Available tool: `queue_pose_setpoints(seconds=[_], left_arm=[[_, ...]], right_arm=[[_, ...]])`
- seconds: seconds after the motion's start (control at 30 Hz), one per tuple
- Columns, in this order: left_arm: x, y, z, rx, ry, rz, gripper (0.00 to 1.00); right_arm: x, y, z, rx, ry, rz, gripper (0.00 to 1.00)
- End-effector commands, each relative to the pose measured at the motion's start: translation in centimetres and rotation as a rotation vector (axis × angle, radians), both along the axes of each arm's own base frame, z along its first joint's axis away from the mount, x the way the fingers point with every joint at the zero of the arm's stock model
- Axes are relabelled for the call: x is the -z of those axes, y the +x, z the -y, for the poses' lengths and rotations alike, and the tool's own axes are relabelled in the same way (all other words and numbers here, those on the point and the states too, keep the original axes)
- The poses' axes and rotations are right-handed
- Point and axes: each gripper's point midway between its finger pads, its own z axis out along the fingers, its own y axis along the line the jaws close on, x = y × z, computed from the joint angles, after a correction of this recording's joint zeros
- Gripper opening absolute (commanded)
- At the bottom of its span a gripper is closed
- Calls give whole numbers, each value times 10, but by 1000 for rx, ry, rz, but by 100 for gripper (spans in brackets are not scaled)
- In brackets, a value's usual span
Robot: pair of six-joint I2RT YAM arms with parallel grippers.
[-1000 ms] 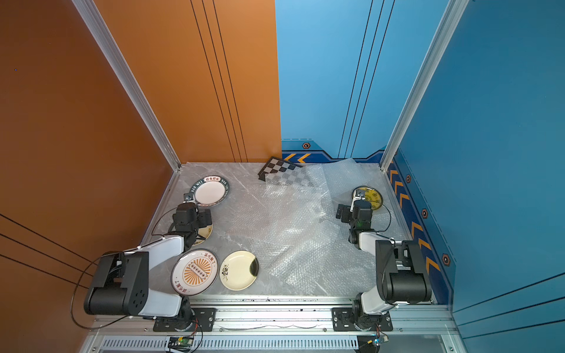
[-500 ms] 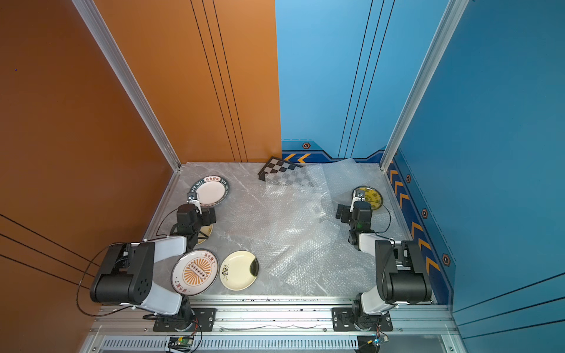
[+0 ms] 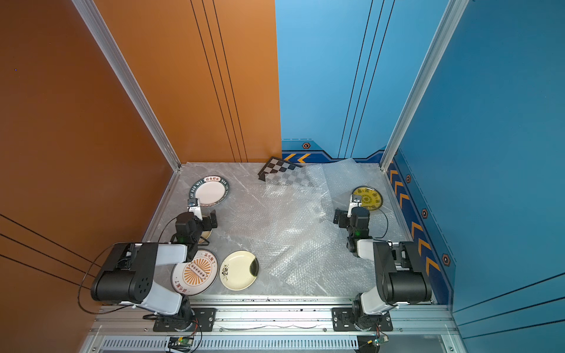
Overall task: Unpack dinner plates from bubble wrap
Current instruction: Reset both arms
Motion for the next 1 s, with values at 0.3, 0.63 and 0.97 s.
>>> queue_pose_setpoints(seconds=[0.3, 0.63, 0.97], left_arm=[[1, -1, 1, 8, 24, 23, 98], [1, 0, 1, 3, 34, 21, 98], [0, 0, 2, 2, 46, 21, 98]], right_arm=[[-14, -15, -12, -68, -26, 178, 100], [-15, -14, 11, 77, -33, 176, 100], [-13, -12, 30, 213, -52, 135, 100]])
